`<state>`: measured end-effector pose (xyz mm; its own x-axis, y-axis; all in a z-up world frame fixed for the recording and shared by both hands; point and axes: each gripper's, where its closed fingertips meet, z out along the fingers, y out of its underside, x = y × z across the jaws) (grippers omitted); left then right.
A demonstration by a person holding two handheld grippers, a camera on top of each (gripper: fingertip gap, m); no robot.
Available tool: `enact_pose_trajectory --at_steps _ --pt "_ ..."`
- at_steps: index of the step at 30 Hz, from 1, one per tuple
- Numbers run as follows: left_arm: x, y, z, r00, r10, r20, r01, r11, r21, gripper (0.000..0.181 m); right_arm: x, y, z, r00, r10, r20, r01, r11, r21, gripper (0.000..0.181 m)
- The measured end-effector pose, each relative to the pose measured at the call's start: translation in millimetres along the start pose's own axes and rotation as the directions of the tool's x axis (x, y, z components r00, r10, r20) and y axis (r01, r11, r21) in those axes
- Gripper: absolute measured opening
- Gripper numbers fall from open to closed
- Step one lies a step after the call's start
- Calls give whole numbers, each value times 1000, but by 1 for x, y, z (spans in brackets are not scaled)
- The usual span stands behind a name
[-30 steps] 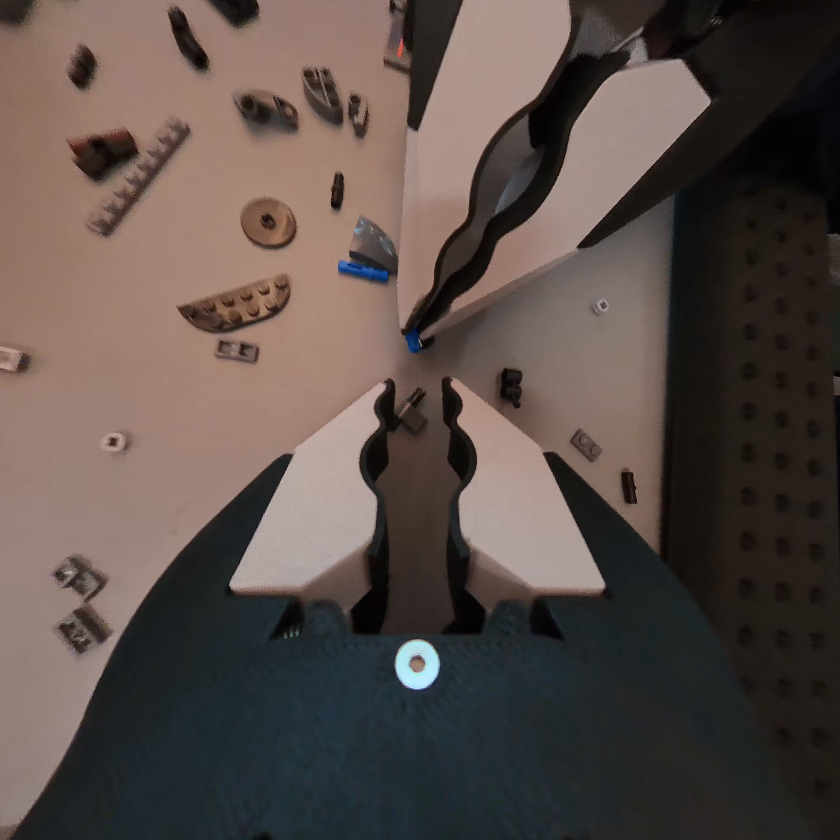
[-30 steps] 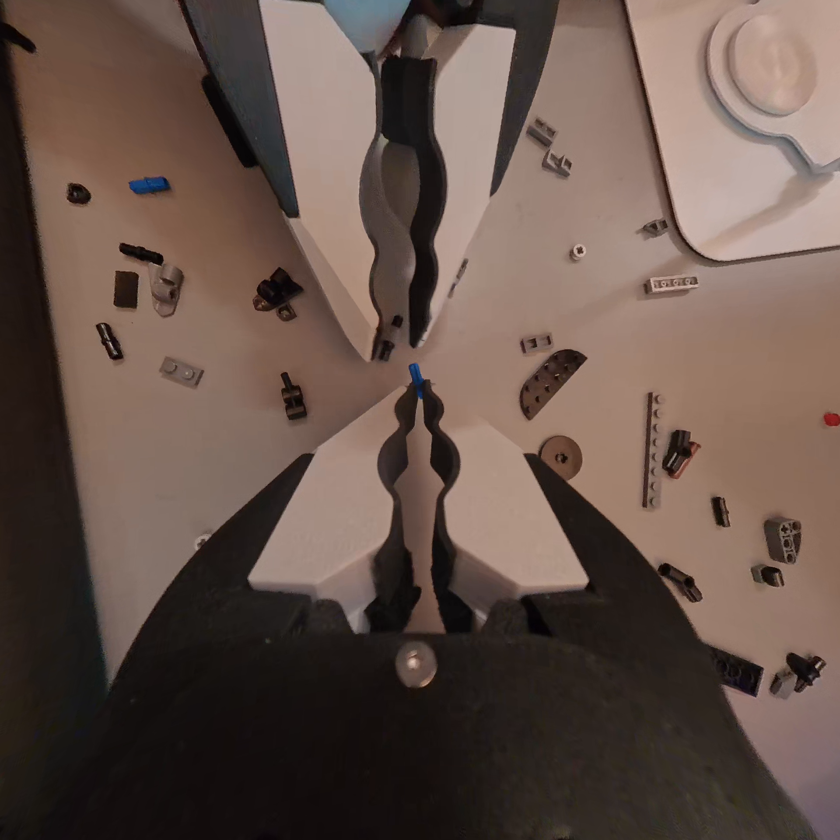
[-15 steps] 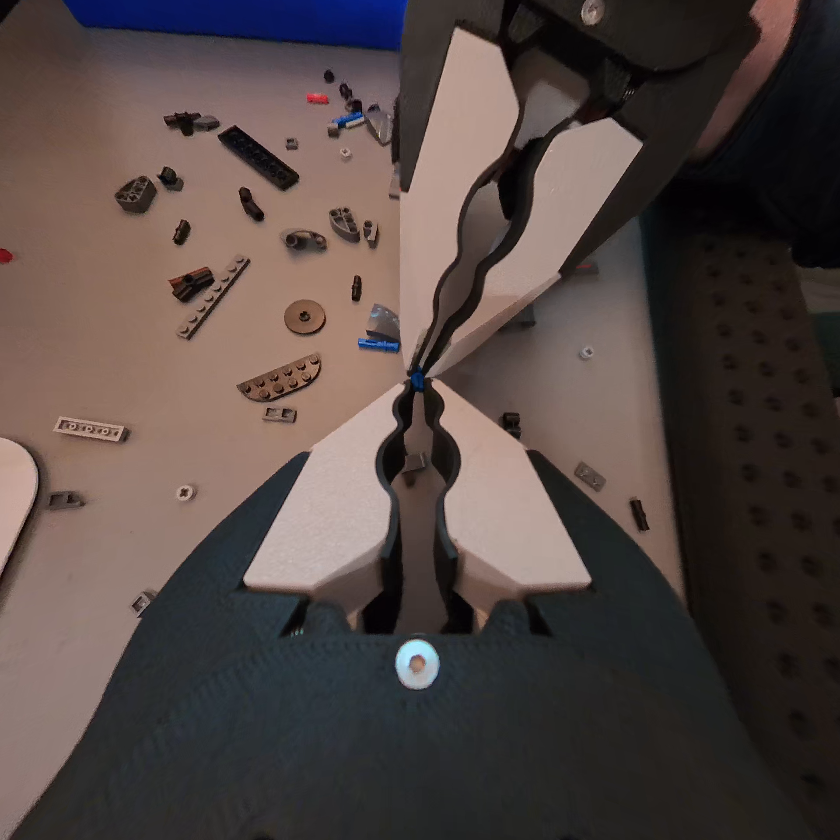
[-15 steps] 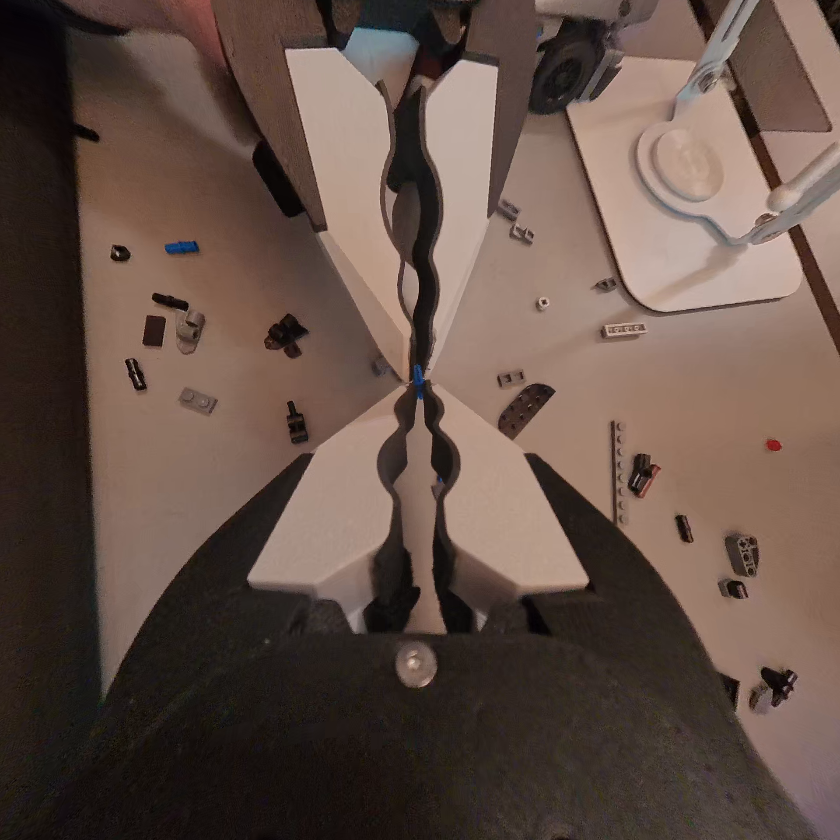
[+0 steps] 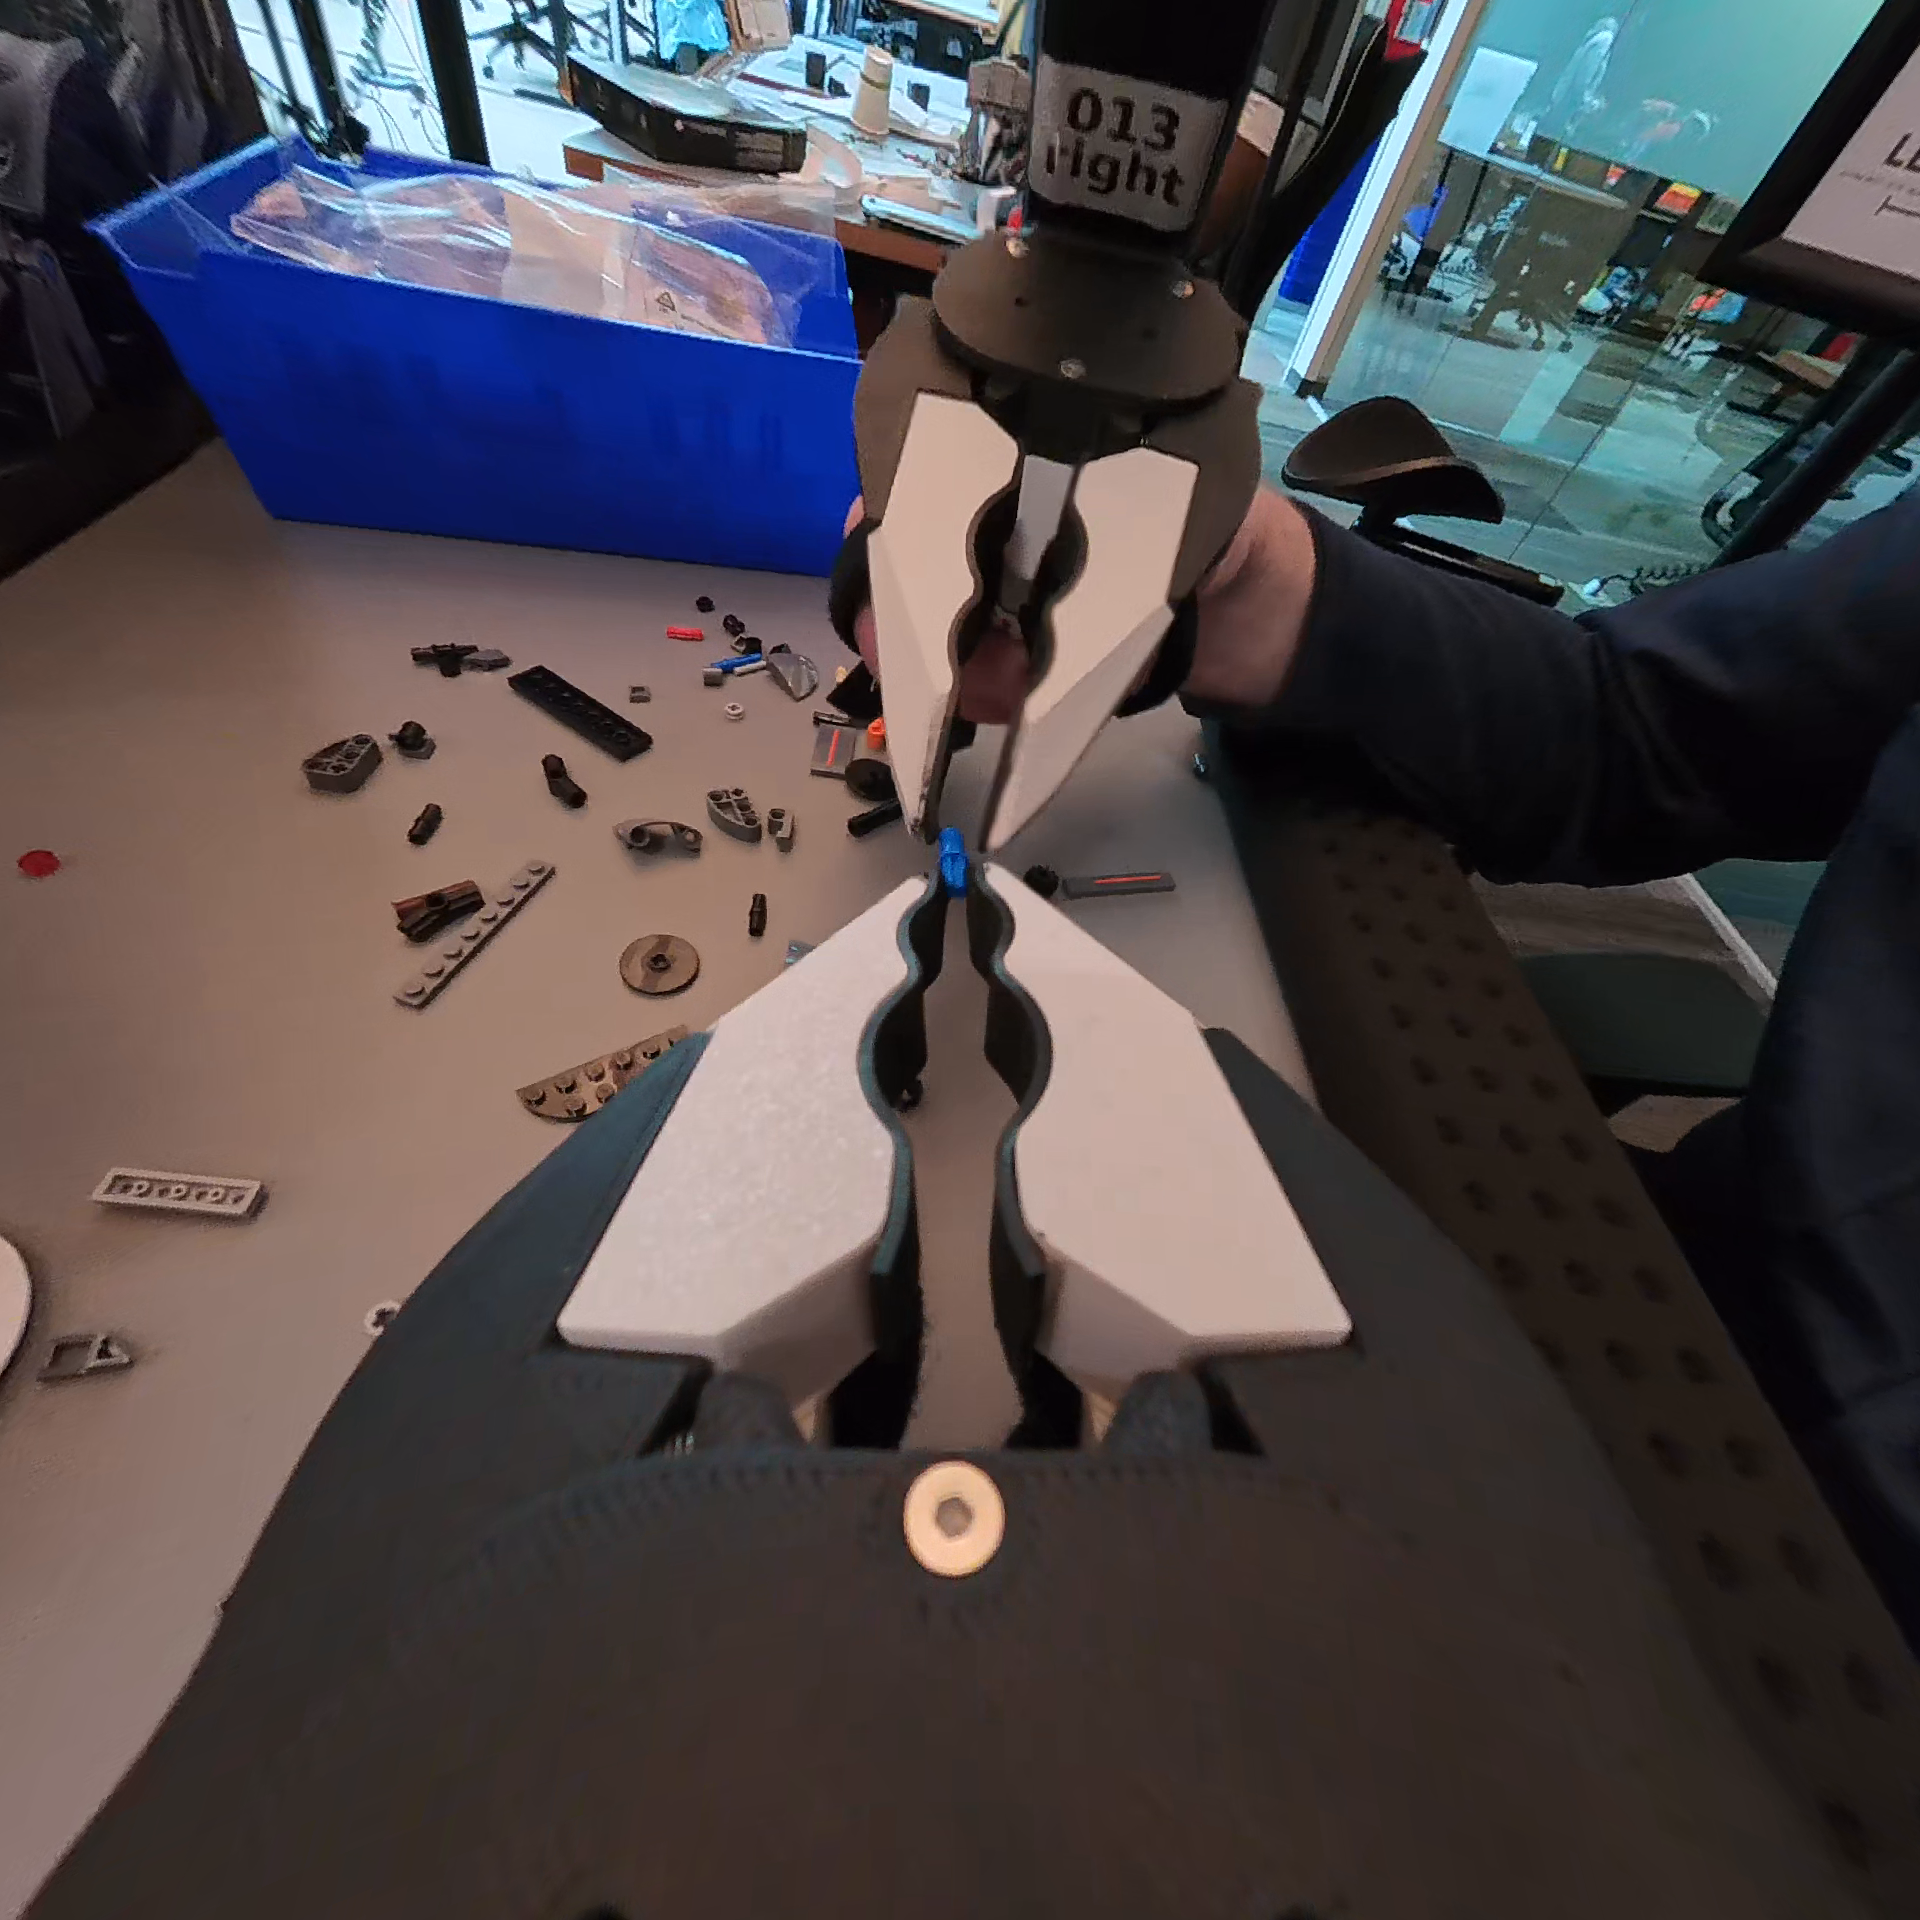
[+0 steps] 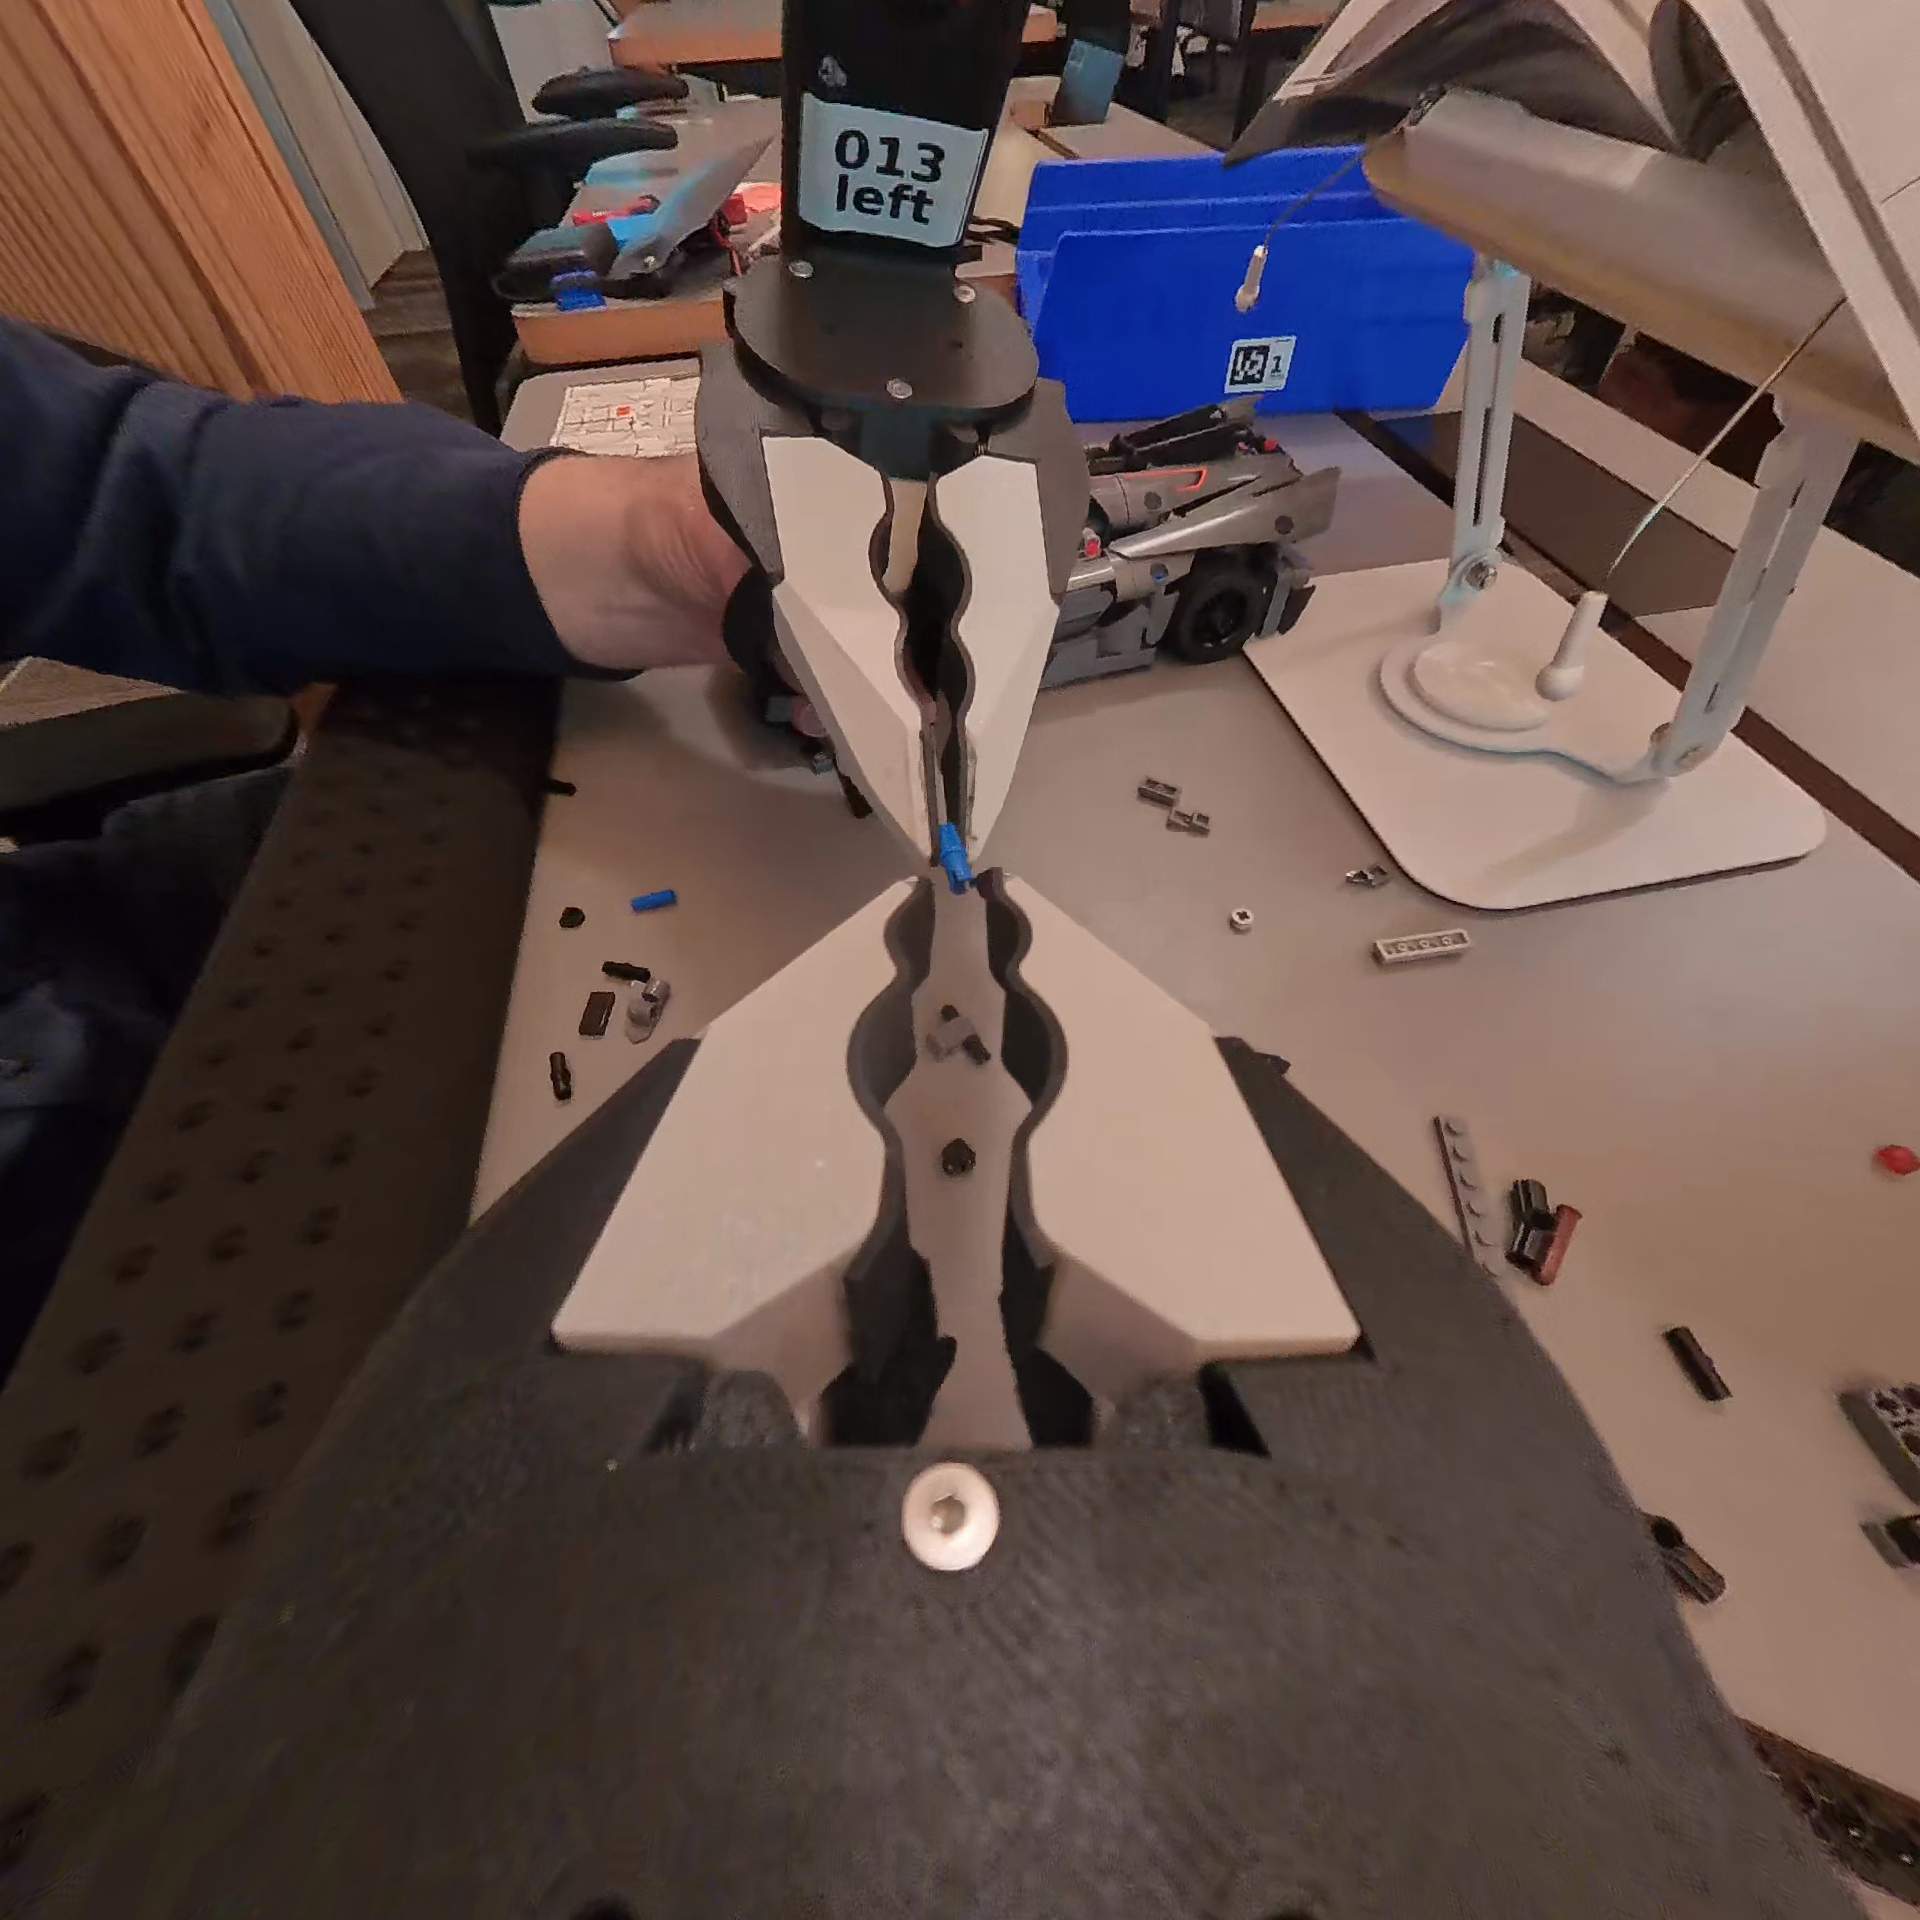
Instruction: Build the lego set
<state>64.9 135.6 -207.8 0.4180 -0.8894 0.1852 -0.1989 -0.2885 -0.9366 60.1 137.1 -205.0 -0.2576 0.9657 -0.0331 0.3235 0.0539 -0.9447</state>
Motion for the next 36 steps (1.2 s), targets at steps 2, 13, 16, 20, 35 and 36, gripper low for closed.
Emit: enact_pose_trajectory --at_steps 2,13,16,20,35,36 --pt "0 -1 -1 1000 2 -3 -2 1000 3 2 -3 1 2 1000 2 18 -2 1000 -4 10" --pt "6 -4 1 999 -1 -45 2 1000 30 2 -6 -4 2 997 31 70 -34 999 39 2" --pt "1 5 0 999 -27 -21 27 999 -34 5 -2 0 2 998 41 53 -42 999 18 2" --pt "-10 42 -7 996 11 88 15 958 -285 30 11 10 -2 999 46 -6 -46 999 -25 2" --pt "-24 114 2 964 207 167 -47 752 -658 18 13 33 8 1000 14 -24 -17 989 -146 2" --pt "-22 114 4 966 204 160 -52 756 -652 15 12 34 9 1000 9 -25 -13 988 -151 2"
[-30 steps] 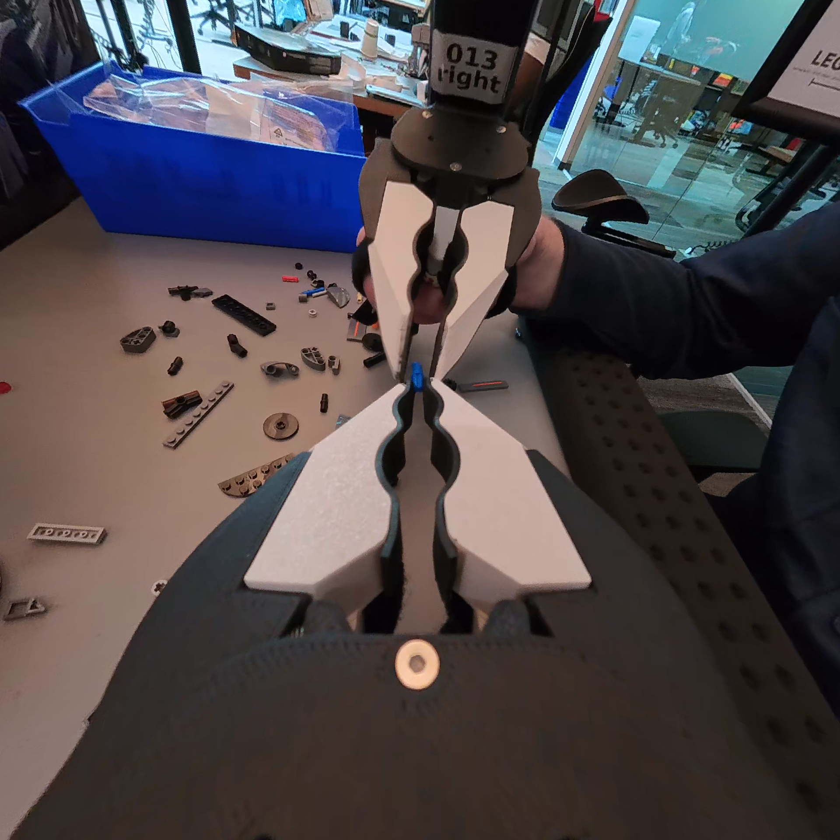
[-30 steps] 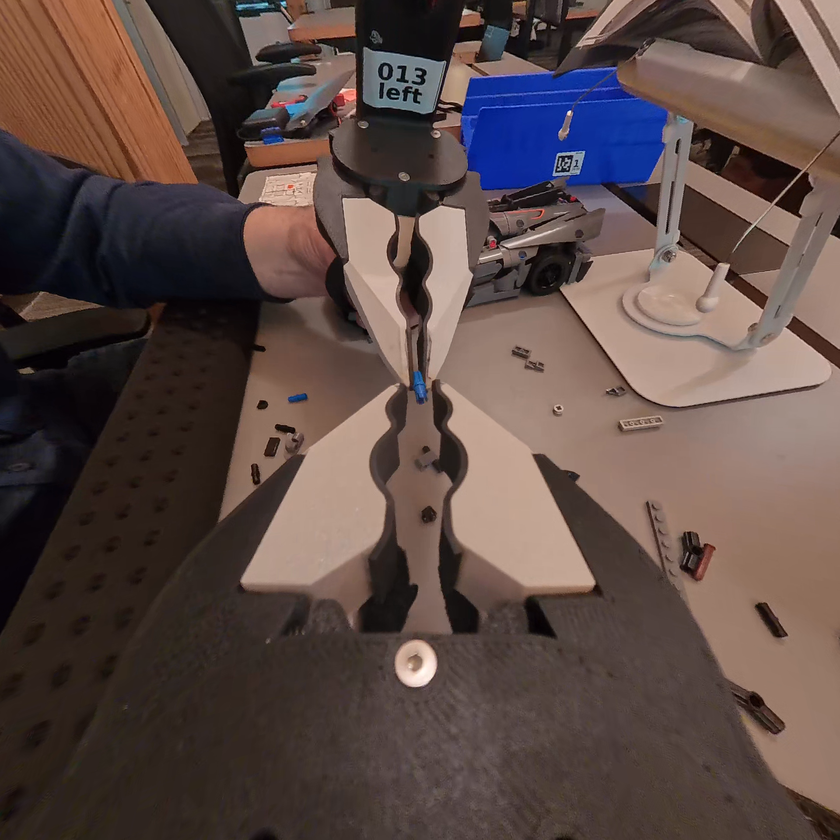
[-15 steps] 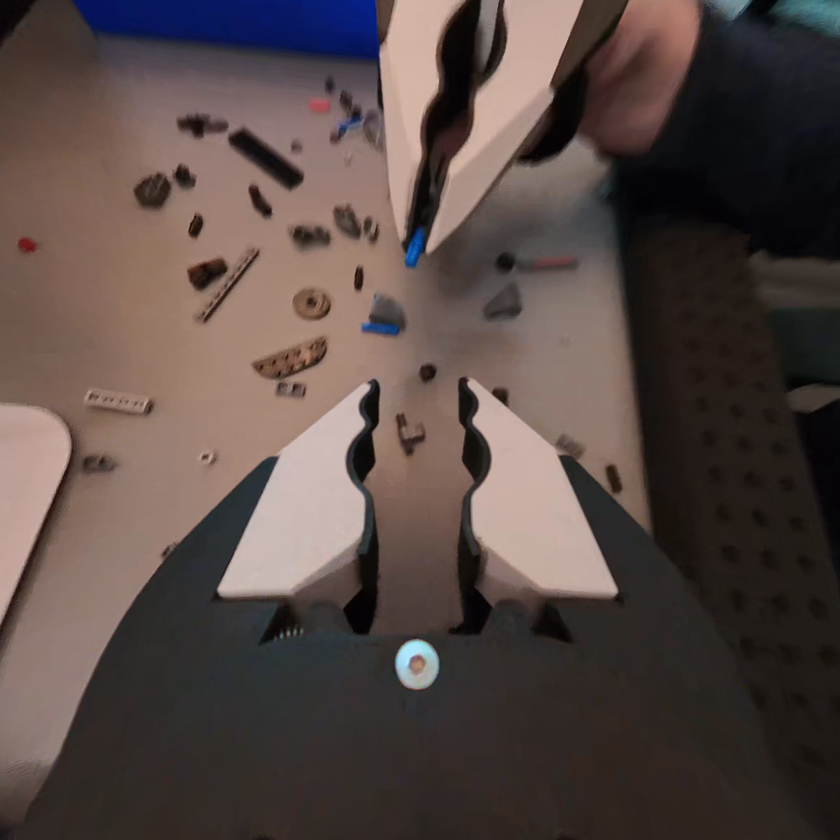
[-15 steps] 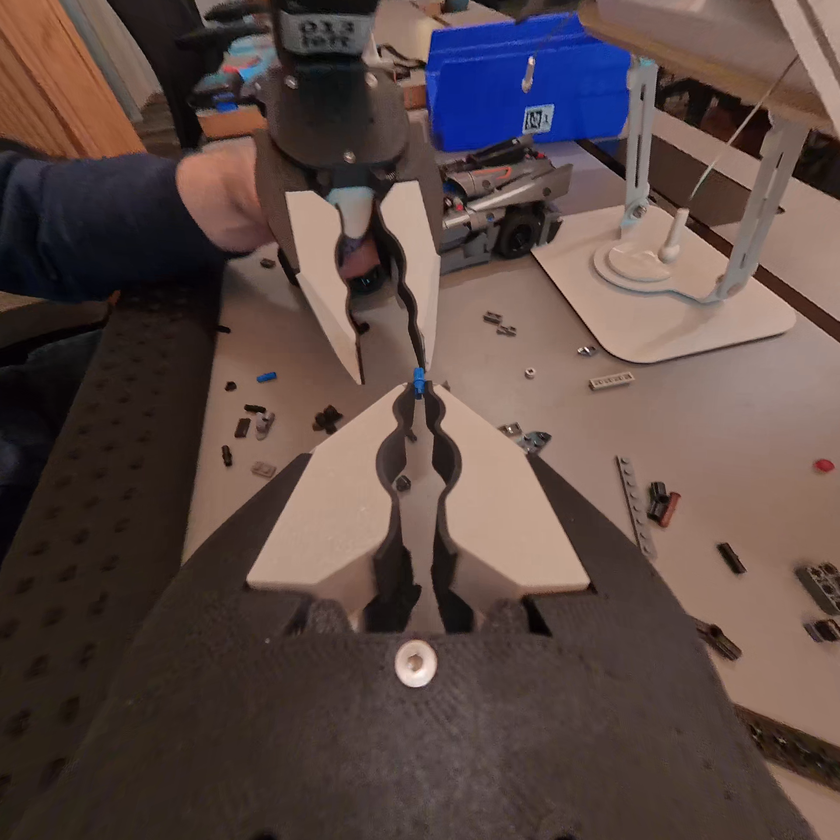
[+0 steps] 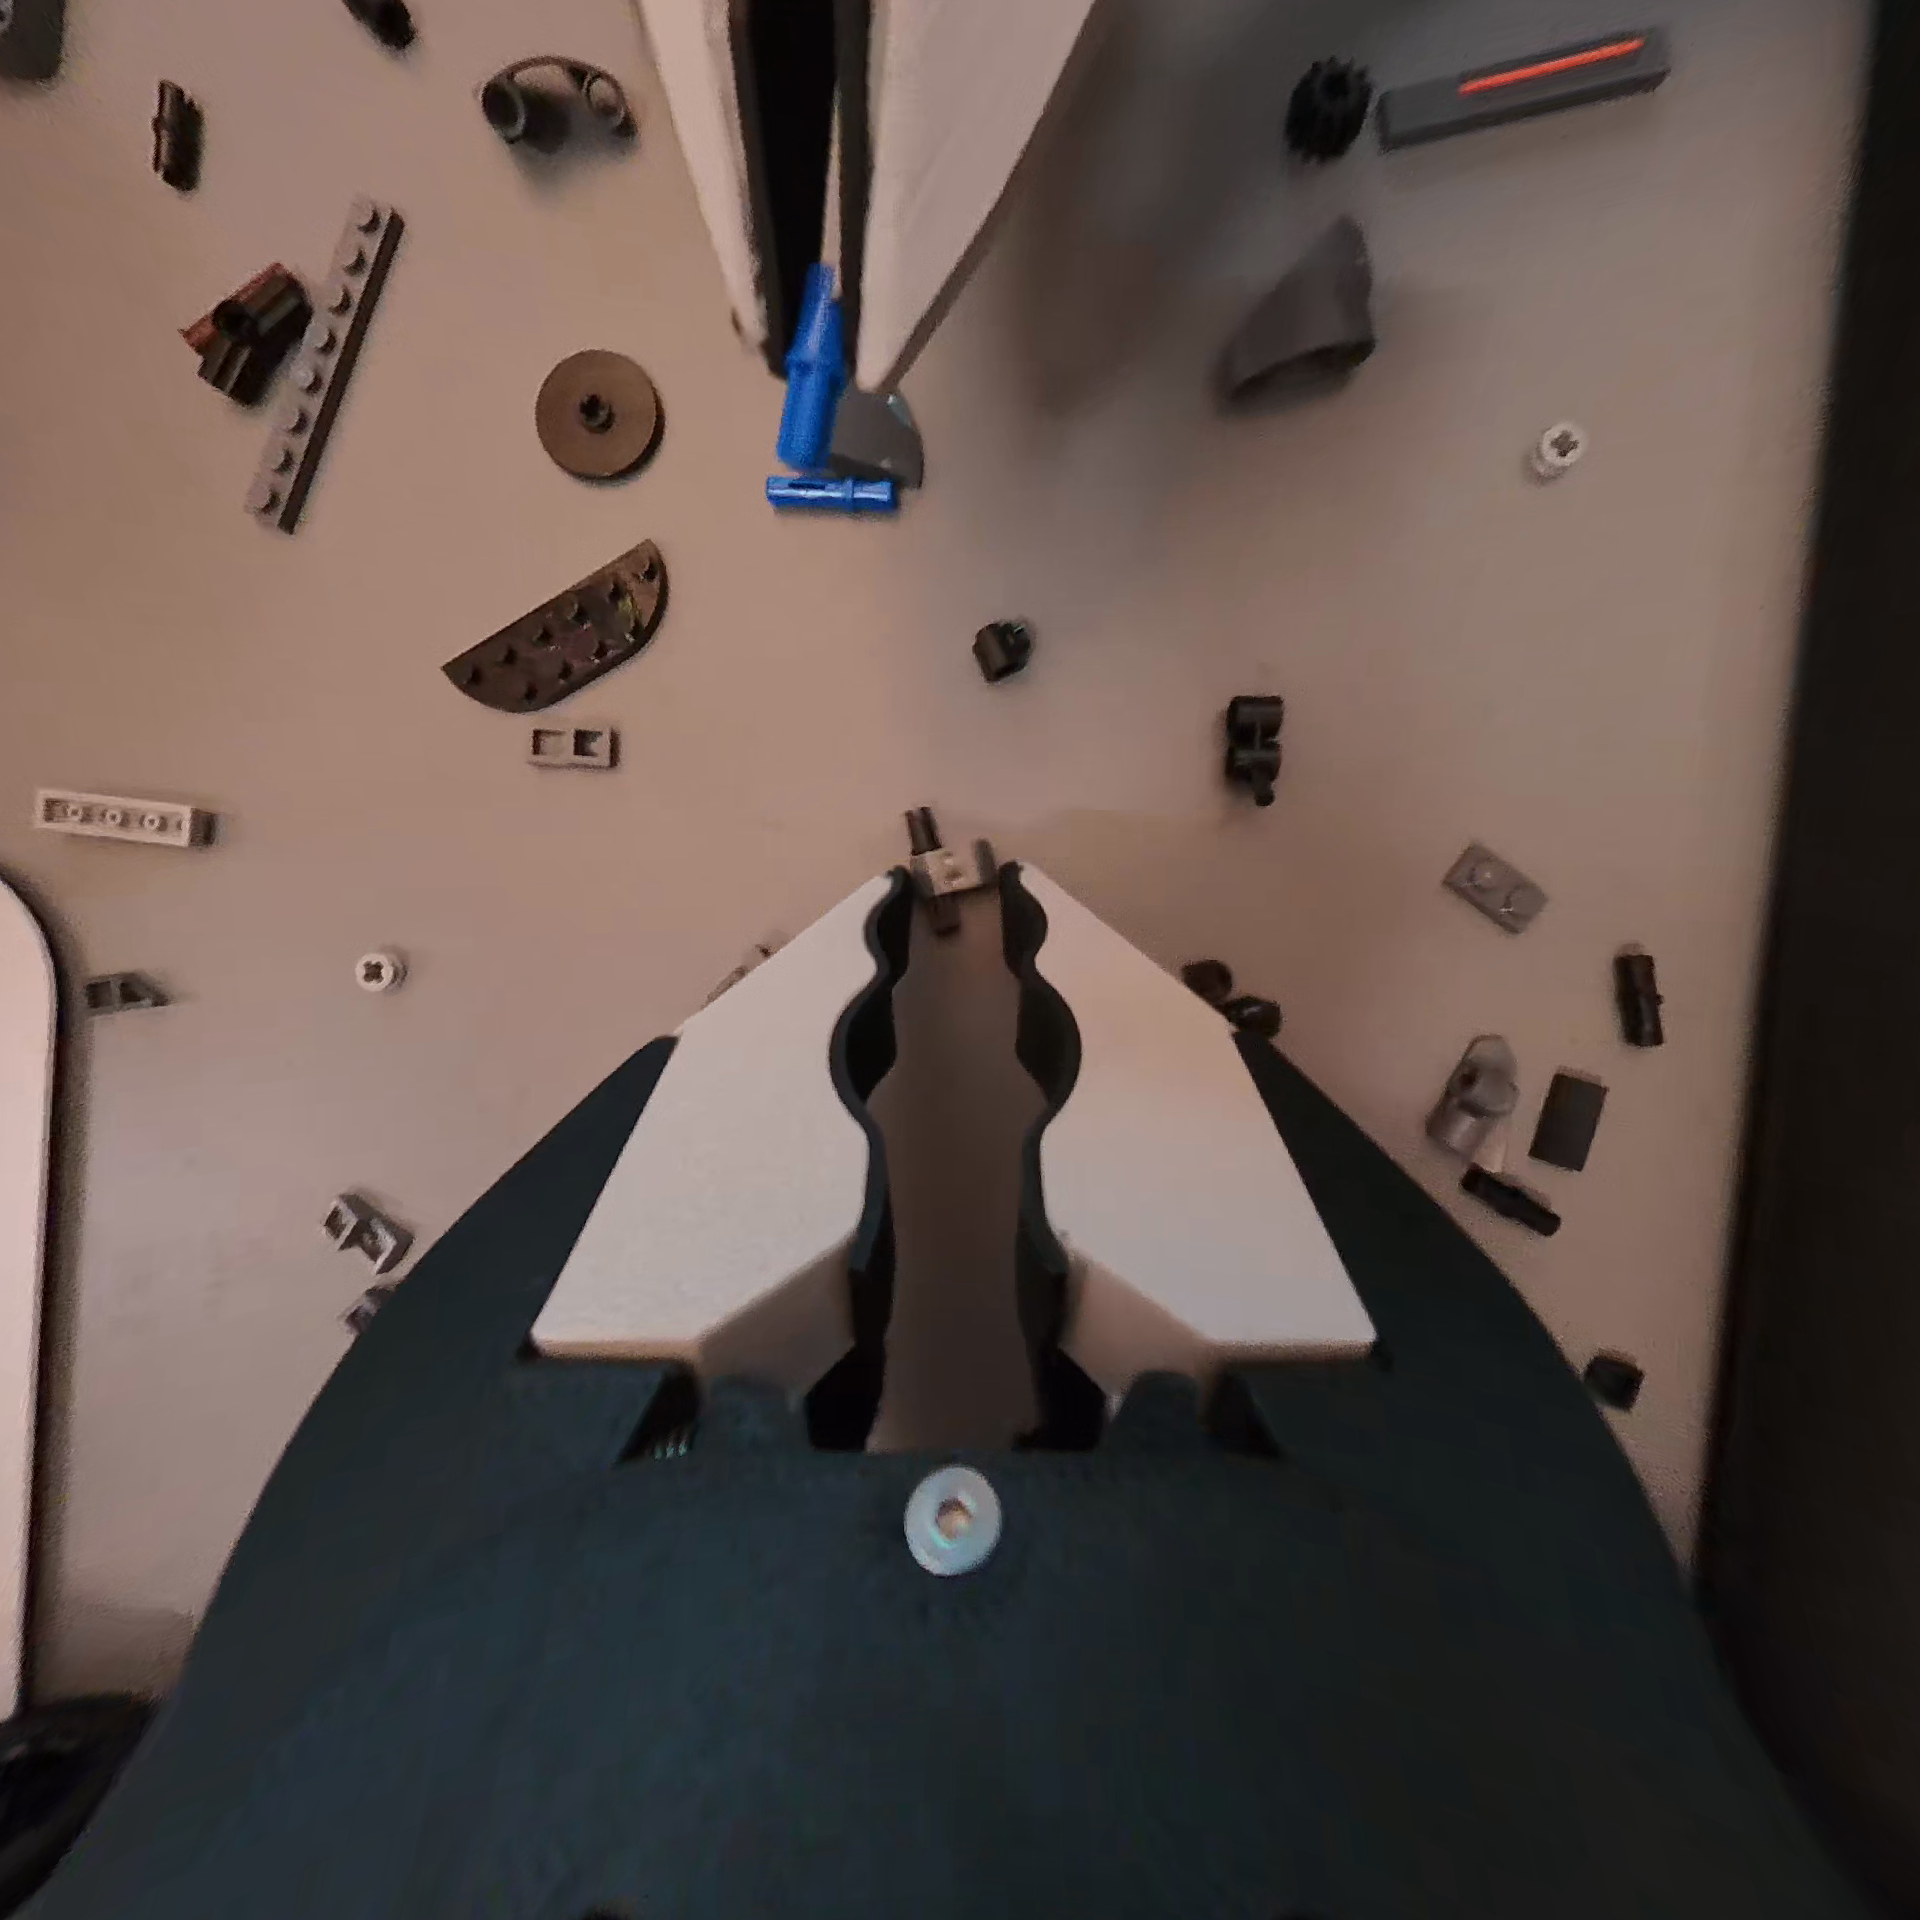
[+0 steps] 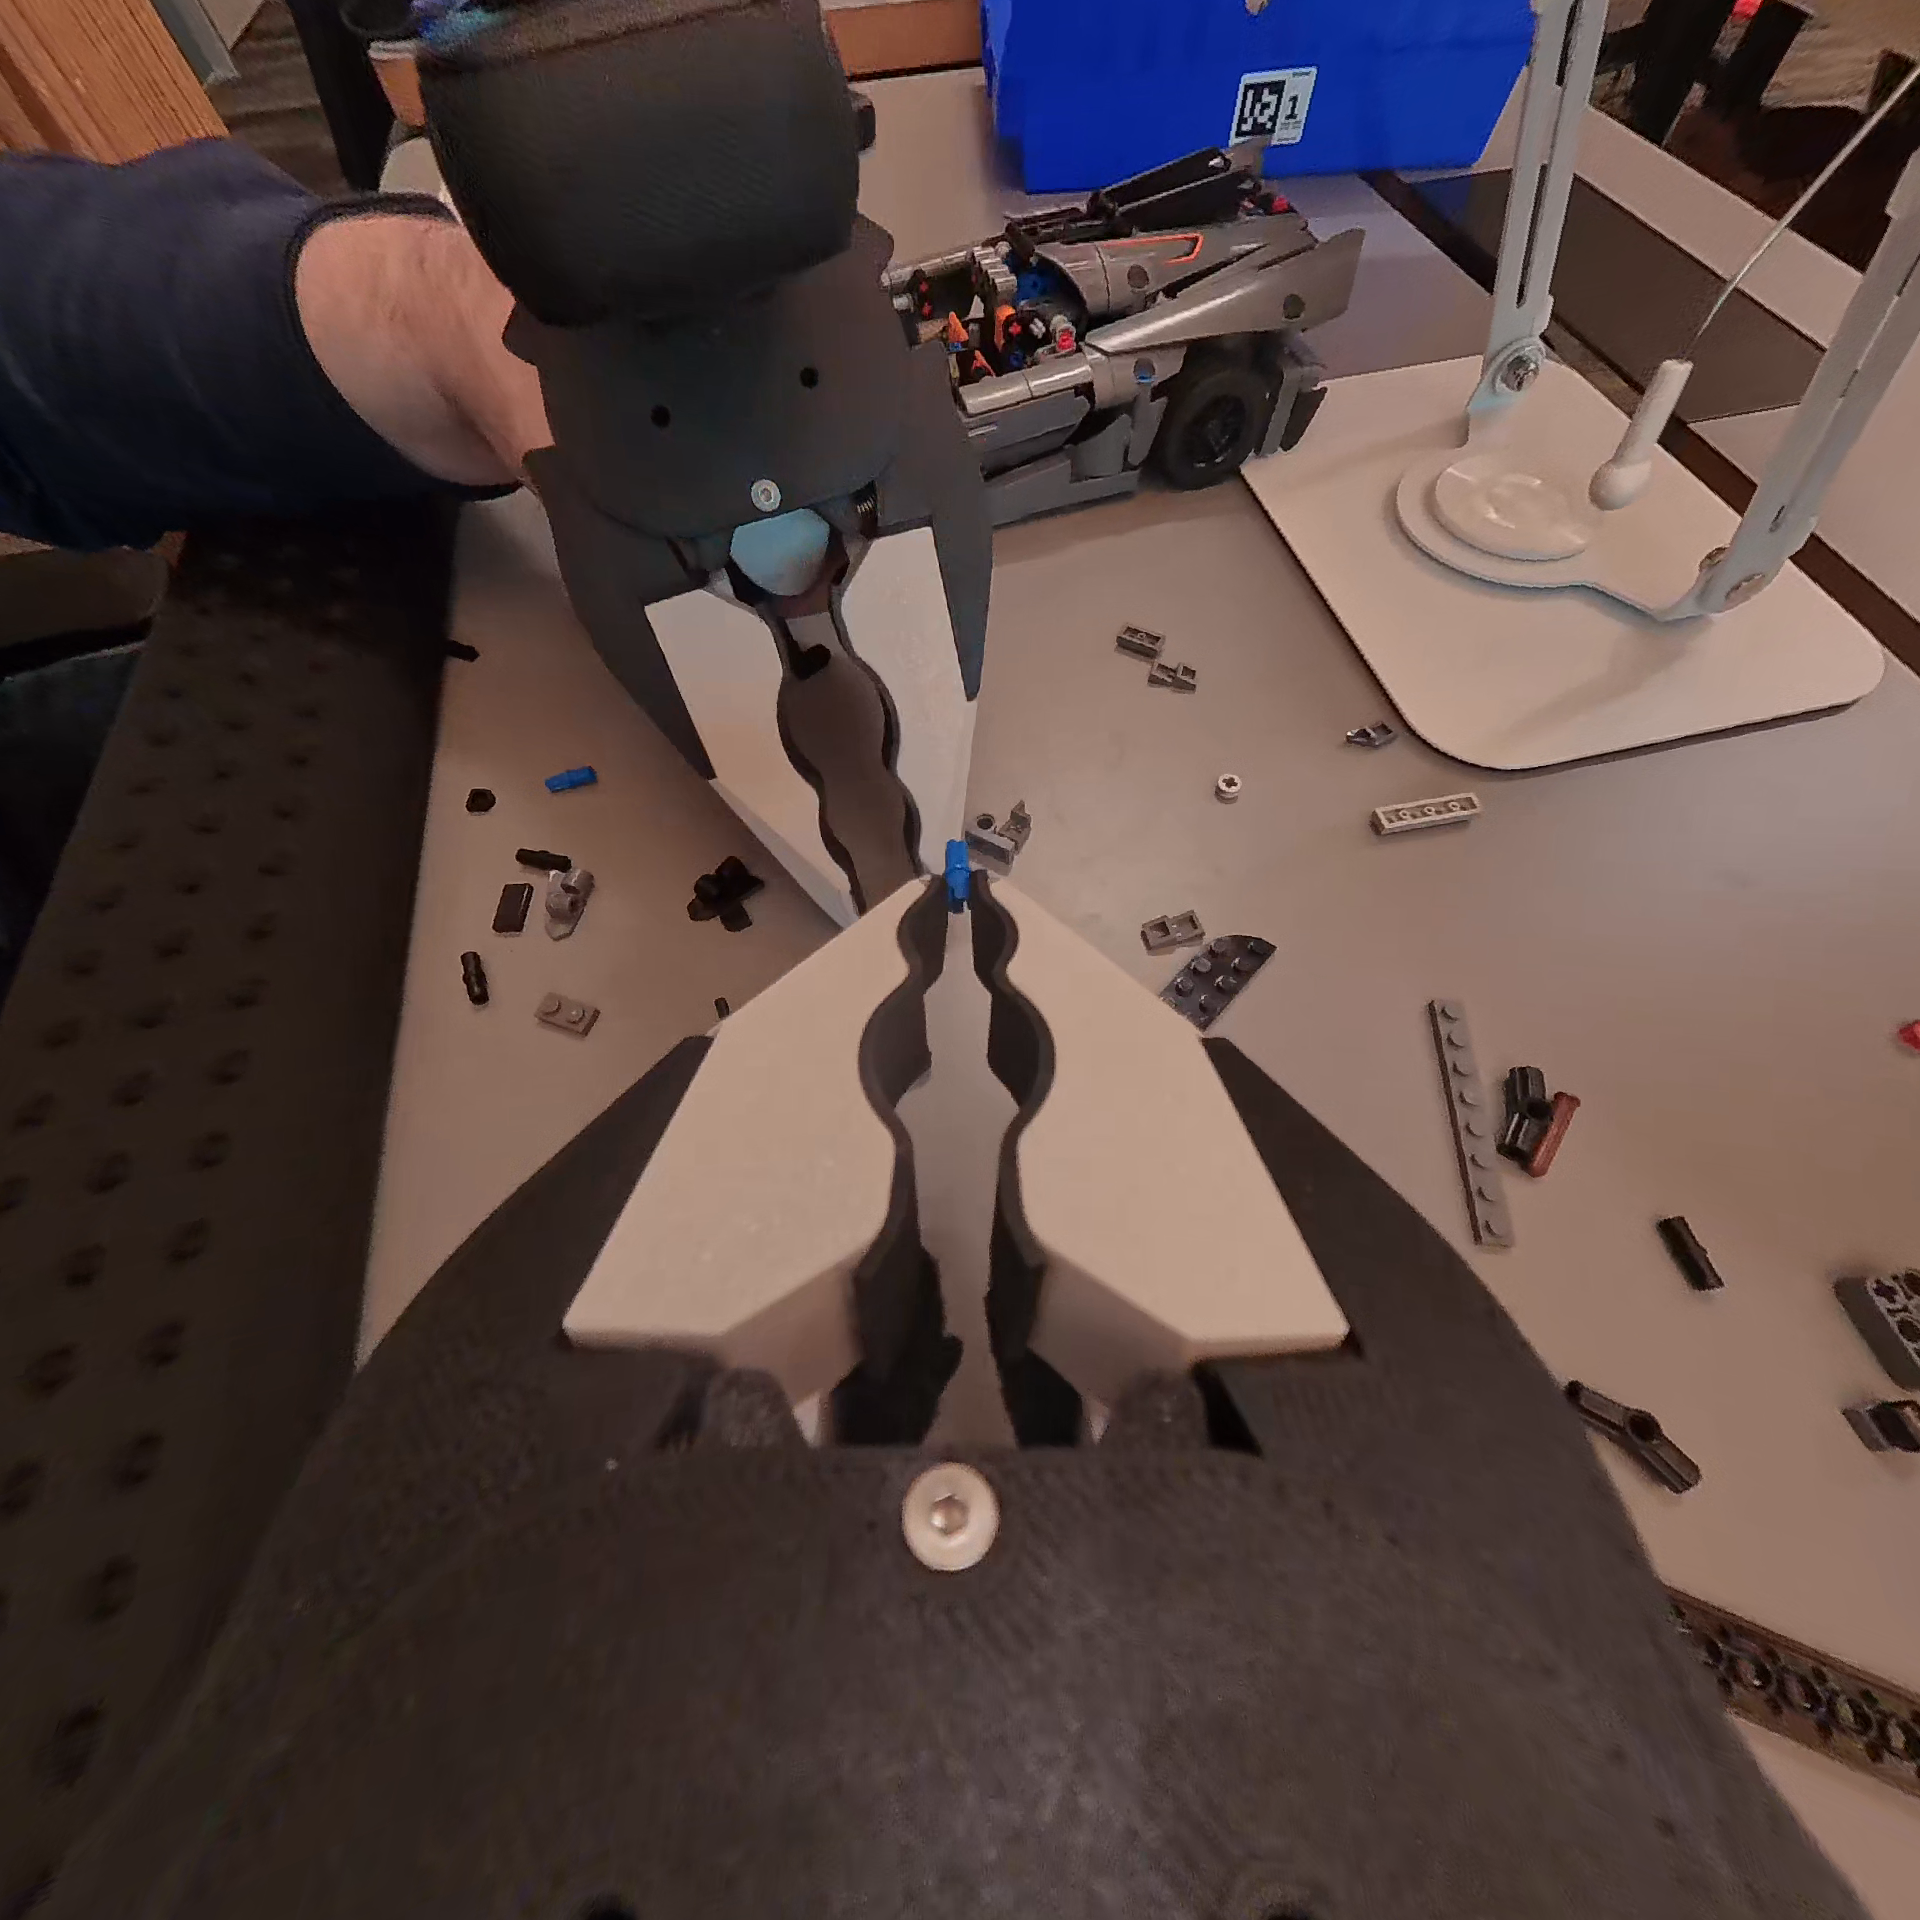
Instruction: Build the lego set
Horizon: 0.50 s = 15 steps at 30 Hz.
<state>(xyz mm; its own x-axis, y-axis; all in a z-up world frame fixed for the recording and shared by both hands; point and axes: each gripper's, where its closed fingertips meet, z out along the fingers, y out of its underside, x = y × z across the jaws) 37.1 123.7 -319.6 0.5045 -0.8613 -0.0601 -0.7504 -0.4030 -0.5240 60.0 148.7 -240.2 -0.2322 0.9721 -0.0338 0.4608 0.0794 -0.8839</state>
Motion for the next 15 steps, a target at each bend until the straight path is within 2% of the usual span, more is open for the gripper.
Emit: enact_pose_trajectory --at_steps 8,12,15 --pt "2 -5 1 999 39 7 -39 999 37 13 -3 3 2 998 -59 -12 58 998 -30 2" --pt "-1 -19 -17 1000 24 8 -25 984 177 13 -21 -5 9 973 -229 -20 228 973 -40 1" --pt "3 -25 -35 1000 -3 -17 8 957 290 13 -27 -1 15 942 -333 -37 328 940 -100 2"
